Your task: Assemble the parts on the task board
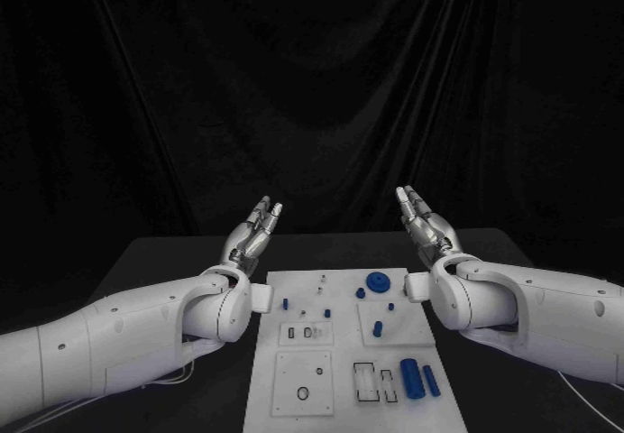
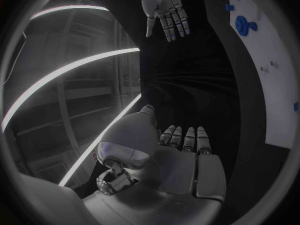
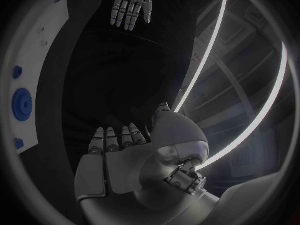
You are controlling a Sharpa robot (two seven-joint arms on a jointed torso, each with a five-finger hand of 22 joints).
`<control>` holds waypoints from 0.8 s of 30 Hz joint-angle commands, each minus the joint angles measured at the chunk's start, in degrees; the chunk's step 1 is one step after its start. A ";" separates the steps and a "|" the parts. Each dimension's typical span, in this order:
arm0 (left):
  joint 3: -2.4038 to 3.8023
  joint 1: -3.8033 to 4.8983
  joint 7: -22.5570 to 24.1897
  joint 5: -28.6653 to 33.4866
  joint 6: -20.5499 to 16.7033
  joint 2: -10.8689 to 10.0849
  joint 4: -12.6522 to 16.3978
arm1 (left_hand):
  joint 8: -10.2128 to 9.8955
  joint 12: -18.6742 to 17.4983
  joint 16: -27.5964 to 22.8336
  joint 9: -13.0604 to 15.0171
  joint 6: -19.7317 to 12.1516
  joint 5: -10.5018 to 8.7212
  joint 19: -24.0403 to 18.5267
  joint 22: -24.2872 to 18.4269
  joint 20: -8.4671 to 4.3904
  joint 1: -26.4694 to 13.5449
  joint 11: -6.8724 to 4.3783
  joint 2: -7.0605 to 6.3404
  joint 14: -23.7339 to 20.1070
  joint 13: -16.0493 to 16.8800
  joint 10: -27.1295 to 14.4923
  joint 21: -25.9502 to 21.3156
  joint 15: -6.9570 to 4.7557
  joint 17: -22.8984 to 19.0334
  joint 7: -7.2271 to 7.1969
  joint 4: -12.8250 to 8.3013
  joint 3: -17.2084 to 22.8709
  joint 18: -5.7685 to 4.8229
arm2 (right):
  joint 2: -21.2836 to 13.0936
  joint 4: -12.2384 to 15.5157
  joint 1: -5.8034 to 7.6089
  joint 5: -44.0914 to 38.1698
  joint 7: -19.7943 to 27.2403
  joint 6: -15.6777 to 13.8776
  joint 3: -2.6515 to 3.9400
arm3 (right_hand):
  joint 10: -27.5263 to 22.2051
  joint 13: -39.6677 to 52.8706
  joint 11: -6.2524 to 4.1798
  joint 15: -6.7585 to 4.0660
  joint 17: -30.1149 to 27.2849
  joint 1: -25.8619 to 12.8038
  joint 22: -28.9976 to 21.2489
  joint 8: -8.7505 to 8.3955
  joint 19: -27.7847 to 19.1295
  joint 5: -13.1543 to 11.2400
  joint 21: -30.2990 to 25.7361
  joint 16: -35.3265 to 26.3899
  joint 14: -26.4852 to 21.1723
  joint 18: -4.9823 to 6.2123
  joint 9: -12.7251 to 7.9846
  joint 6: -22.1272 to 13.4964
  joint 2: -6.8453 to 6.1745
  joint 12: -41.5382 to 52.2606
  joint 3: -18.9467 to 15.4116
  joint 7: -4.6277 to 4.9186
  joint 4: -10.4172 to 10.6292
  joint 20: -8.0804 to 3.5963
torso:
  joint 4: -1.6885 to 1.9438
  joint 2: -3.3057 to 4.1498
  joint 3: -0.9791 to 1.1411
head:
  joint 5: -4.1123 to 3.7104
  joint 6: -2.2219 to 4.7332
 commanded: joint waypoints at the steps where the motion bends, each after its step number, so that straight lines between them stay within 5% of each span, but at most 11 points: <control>1: -1.17 1.45 6.07 2.78 12.38 0.86 -1.46 | -0.07 -0.20 -0.21 0.04 0.10 -0.55 0.04 -0.09 -5.29 0.28 0.16 -0.10 0.08 -0.07 0.02 -0.20 -7.14 -0.05 0.43 0.15 -0.08 0.14 | -0.05 0.00 0.09 2.24 0.00 2.97 0.00 | -0.01 -0.08 0.01 -11.57 -0.09 0.44 -0.09 0.19 -0.02 -0.16 -0.20 -0.22 -0.01 0.28 -0.06 -0.10 -0.04 -0.22 -0.42 0.04 0.08 -5.24 | 0.00 0.02 0.00 | -0.01 0.01; 8: -3.27 3.27 8.21 3.88 18.09 1.94 -3.39 | 0.05 -0.20 -0.21 0.16 0.79 -1.00 0.04 -0.09 -4.06 0.66 0.30 -0.23 0.08 -0.07 0.02 -0.20 -5.79 -0.05 0.30 0.09 -0.47 -0.03 | -0.05 0.00 0.09 2.24 0.00 2.97 0.00 | -0.01 -0.08 1.48 -10.24 -0.09 0.59 -0.09 0.33 -0.02 -1.03 -0.20 -0.22 -0.01 0.06 0.07 0.53 -0.33 -0.22 -0.70 1.57 0.04 -4.25 | 0.00 0.02 0.00 | -0.01 0.01; 11: -3.45 3.42 8.38 3.97 18.57 2.03 -3.55 | 0.10 -0.20 -0.21 0.21 1.09 -0.35 0.04 -0.09 -3.58 1.07 0.62 -0.16 0.08 -0.07 0.02 -0.20 -5.16 -0.05 0.64 0.07 -0.40 -0.20 | -0.05 0.00 0.09 2.24 0.00 2.97 0.00 | -0.01 -0.08 1.83 -9.87 -0.09 1.06 -0.09 0.37 -0.02 -0.69 -0.20 -0.22 -0.01 0.02 0.11 0.76 -0.58 -0.22 -0.66 1.85 -0.07 -3.87 | 0.00 0.02 0.00 | -0.01 0.01; 12: -3.45 3.44 5.90 3.85 20.67 -0.23 -3.32 | 0.18 -0.20 -0.21 0.28 1.51 0.29 0.04 -0.09 -3.29 1.68 1.01 -0.19 0.08 -0.07 0.02 -0.20 -4.73 -0.05 1.06 0.03 -0.24 -0.33 | -0.74 -1.60 0.17 -2.89 -2.97 4.92 0.00 | -0.01 -0.08 2.03 -9.70 -0.09 1.34 -0.09 0.38 -0.02 -0.54 -0.20 -0.22 -0.01 0.01 0.12 0.83 -0.70 -0.22 -0.62 2.09 -0.07 -3.70 | 0.01 0.04 -0.02 | -0.30 -0.82; 14: -3.45 3.48 5.76 3.73 20.79 -0.58 -3.27 | 0.19 -0.20 -0.21 0.31 1.70 0.61 0.04 -0.09 -3.04 2.19 1.32 -0.21 0.08 -0.07 0.02 -0.20 -4.43 -0.05 1.37 0.04 -0.17 -0.40 | -0.95 -1.64 0.27 -3.64 -3.28 5.14 0.00 | -0.01 -0.08 2.38 -9.38 -0.09 1.74 -0.09 0.42 -0.02 -0.46 -0.20 -0.22 -0.01 -0.01 0.15 1.03 -0.88 -0.22 -0.56 2.49 -0.07 -3.41 | -0.04 0.02 -0.01 | -0.18 -0.89; 19: -3.45 3.55 5.53 3.57 21.18 -1.32 -3.28 | 0.27 -0.20 -0.21 0.39 2.25 1.28 0.04 -0.09 -2.56 3.03 1.72 -0.23 0.08 -0.07 0.02 -0.20 -3.94 -0.05 1.75 0.05 -0.08 -0.42 | -1.27 -2.01 0.60 -5.07 -4.10 5.61 0.00 | 0.07 -0.05 4.41 -7.33 -0.09 3.06 -0.09 0.70 -0.02 -0.16 -0.20 -0.22 -0.01 0.05 0.39 2.48 -1.34 -0.19 -0.20 4.43 0.04 -0.91 | -0.07 -0.02 -0.01 | 0.21 -1.13; 20: -3.45 3.57 5.46 3.50 21.43 -1.56 -3.24 | 0.33 -0.20 -0.21 0.44 2.65 1.73 0.04 -0.09 -2.23 3.51 1.87 -0.24 0.08 -0.07 0.02 -0.20 -3.62 -0.05 1.88 0.05 -0.04 -0.42 | -1.31 -2.24 0.74 -6.10 -4.49 5.75 0.00 | 0.33 0.07 5.80 -5.79 -0.09 3.51 -0.09 0.84 -0.02 0.05 -0.20 -0.22 -0.01 0.11 0.49 3.21 -1.56 -0.05 -0.05 5.74 0.03 0.71 | -0.05 -0.01 -0.03 | 0.22 -1.19; 22: -3.45 3.58 5.40 3.06 22.22 -2.10 -3.13 | 0.39 -0.20 -0.21 0.50 3.18 2.66 0.04 -0.09 -1.52 4.63 2.14 -0.30 0.08 -0.07 0.02 -0.20 -3.07 -0.05 2.15 0.03 0.07 -0.30 | -1.37 -2.62 0.98 -8.28 -5.24 6.25 0.00 | 0.60 0.17 7.02 -4.44 -0.09 4.27 -0.09 1.02 -0.02 0.54 -0.20 -0.22 -0.01 0.18 0.61 3.99 -1.93 0.08 0.22 6.80 0.02 2.23 | -0.01 -0.01 -0.04 | 0.27 -1.31; 23: -3.45 3.59 5.46 2.79 22.53 -2.31 -3.07 | 0.39 -0.20 -0.21 0.50 3.21 2.86 0.04 -0.09 -1.33 4.87 2.19 -0.30 0.08 -0.07 0.02 -0.20 -2.97 -0.05 2.20 0.03 0.10 -0.24 | -1.45 -2.96 1.28 -10.75 -5.55 7.08 0.00 | 0.86 0.27 8.21 -2.51 -0.09 5.02 -0.09 1.25 -0.02 0.93 -0.20 -0.22 -0.01 0.12 0.73 4.79 -2.17 0.22 0.45 7.81 -0.09 4.27 | 0.03 -0.03 -0.03 | 0.40 -1.40; 24: -3.45 3.59 5.57 2.46 22.81 -2.54 -2.99 | 0.38 -0.20 -0.21 0.50 3.24 3.05 0.04 -0.09 -1.14 5.10 2.22 -0.29 0.08 -0.07 0.02 -0.20 -2.84 -0.05 2.22 0.03 0.13 -0.16 | -1.51 -3.16 1.52 -12.47 -5.68 7.60 0.00 | 2.33 0.76 10.34 5.11 -0.09 7.72 -0.09 2.06 -0.02 3.23 -0.20 -0.22 -0.01 -1.67 1.19 7.45 -2.57 1.04 1.23 9.00 -1.35 9.27 | 0.03 -0.02 -0.04 | 0.46 -1.42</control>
